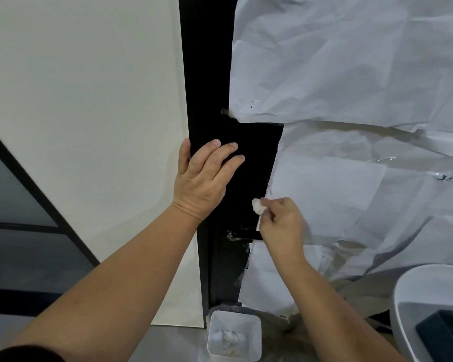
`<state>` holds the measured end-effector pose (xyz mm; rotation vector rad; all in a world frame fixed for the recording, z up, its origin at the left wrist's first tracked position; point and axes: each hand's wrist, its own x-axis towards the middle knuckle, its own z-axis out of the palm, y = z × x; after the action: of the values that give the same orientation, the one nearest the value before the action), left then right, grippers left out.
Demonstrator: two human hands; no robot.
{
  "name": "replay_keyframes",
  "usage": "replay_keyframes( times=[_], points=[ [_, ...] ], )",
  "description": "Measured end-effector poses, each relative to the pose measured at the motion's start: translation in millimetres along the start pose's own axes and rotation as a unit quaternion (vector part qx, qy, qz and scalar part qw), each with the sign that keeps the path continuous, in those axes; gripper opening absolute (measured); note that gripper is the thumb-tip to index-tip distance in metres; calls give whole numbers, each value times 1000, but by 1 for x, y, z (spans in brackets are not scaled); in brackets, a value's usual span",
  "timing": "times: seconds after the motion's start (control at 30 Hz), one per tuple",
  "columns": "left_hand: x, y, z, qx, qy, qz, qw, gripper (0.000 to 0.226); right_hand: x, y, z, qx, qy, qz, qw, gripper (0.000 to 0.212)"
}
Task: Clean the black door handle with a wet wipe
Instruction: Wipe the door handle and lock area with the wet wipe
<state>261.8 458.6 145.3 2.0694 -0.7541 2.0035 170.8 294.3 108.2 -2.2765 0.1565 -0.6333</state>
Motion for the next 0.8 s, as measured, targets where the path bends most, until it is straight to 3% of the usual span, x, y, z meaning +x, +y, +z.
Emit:
replay_keyframes(
  times=[0.17,0.27,0.43,0.53,0.67,0.8],
  points=[
    [1,0,-1,2,-1,2,1000,25,-6,4,20,-52,-5,-103,993,34],
    [1,0,-1,0,-5,1,1000,25,-11,11,30,-82,-49,-72,993,35],
    [1,-1,-1,0,-6,2,1000,26,-6,4,26,-46,-15,-86,995,39],
    [1,0,-1,2,-4,2,1000,27,-6,6,25,-27,-58,-56,996,40],
    [2,0,-1,7,-7,5,1000,25,0,-4,8,40,-23,-21,999,34],
    [2,1,-2,5,-9,3,1000,28,-4,-6,19,-51,-126,-87,987,34]
  ],
)
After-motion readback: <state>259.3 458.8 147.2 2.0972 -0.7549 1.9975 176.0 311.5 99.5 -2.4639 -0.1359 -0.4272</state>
